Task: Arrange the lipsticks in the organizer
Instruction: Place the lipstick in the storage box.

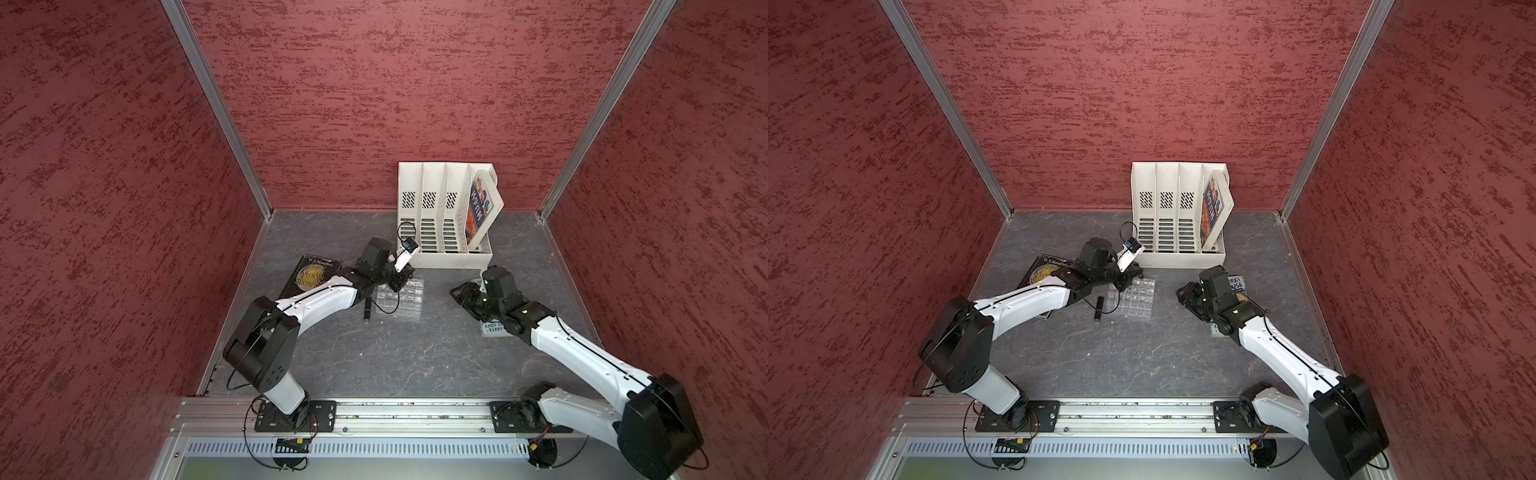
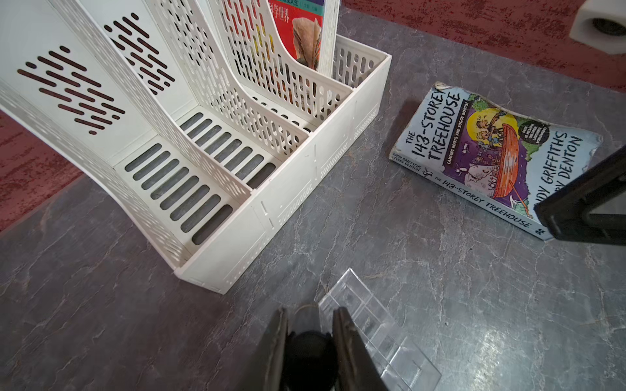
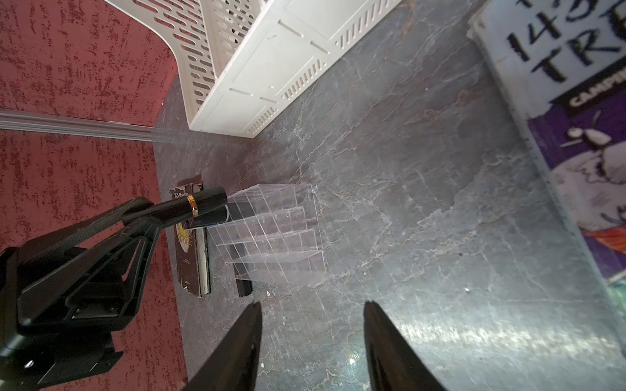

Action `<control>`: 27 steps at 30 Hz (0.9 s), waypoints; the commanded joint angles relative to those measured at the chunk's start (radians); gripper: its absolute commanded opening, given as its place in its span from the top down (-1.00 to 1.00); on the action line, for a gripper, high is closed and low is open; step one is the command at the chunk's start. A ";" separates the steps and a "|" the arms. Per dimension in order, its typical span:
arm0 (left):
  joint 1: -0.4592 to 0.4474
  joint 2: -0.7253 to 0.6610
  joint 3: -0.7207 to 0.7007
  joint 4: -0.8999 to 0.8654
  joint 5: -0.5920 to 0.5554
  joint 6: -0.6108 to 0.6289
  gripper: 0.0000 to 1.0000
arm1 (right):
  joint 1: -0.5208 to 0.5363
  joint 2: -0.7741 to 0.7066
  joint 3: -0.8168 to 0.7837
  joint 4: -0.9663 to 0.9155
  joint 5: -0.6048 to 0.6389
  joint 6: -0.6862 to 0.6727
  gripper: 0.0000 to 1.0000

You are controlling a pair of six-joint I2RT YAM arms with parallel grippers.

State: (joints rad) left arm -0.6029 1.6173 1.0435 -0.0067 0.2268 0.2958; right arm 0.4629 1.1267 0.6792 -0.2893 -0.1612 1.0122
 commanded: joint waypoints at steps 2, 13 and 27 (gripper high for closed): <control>0.006 0.002 -0.011 -0.009 -0.009 0.033 0.80 | -0.011 0.005 -0.009 0.023 -0.009 -0.014 -0.04; 0.010 -0.016 -0.034 -0.043 -0.036 0.050 0.80 | -0.010 0.018 -0.009 0.035 -0.016 -0.012 -0.03; 0.015 0.018 -0.014 -0.059 -0.042 0.043 0.69 | -0.011 0.025 -0.010 0.046 -0.020 -0.008 -0.03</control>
State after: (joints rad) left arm -0.5846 1.6176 1.0206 -0.0521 0.1989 0.3305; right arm 0.4625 1.1446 0.6792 -0.2752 -0.1726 1.0126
